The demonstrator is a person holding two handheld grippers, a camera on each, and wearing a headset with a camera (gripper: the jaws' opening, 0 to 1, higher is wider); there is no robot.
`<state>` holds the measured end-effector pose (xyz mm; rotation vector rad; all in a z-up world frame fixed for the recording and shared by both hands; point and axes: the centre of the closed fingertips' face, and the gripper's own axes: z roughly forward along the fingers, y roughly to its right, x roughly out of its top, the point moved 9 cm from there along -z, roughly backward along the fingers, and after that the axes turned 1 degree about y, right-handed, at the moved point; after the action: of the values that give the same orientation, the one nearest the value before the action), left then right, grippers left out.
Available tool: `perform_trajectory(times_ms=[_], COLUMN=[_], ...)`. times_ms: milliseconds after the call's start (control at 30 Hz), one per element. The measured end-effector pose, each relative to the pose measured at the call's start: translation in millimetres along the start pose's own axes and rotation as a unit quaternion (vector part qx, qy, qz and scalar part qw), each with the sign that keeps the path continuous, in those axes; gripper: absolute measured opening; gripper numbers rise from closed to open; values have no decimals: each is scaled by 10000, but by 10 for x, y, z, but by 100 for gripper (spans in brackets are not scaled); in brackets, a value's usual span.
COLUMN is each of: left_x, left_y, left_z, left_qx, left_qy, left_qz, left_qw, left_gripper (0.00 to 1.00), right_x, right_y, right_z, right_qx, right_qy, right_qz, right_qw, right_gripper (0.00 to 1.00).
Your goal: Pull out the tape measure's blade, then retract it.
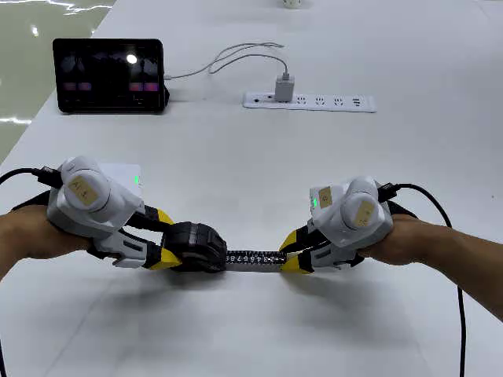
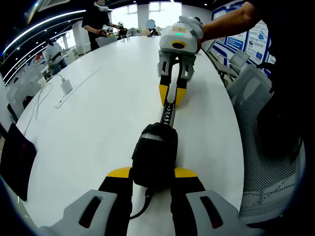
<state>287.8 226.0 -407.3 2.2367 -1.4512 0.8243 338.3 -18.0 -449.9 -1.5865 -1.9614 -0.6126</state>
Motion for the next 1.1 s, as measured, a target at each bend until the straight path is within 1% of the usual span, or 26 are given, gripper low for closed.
perform_trajectory(times_ms=[567,833,1100], left_x=[8,11,22], left_y=[-2,-4,4], left_z=[0,3,7], left_qx=[-23,-8,16], left_qy=[-10,-42,-119], left_qz=[-7,19,55], left_qw=[10000,10000,9999], left_gripper=[23,23,23], right_x=[-124,-184,-227], right_y=[-16,-28,-42], right_z=[-124,-181,-231], right_qx=[-29,-65,-85], right_qy=[-58,-90,-149], right_qz=[57,81,109], right_qw=[10000,9999,9998], right_gripper=[8,8,8])
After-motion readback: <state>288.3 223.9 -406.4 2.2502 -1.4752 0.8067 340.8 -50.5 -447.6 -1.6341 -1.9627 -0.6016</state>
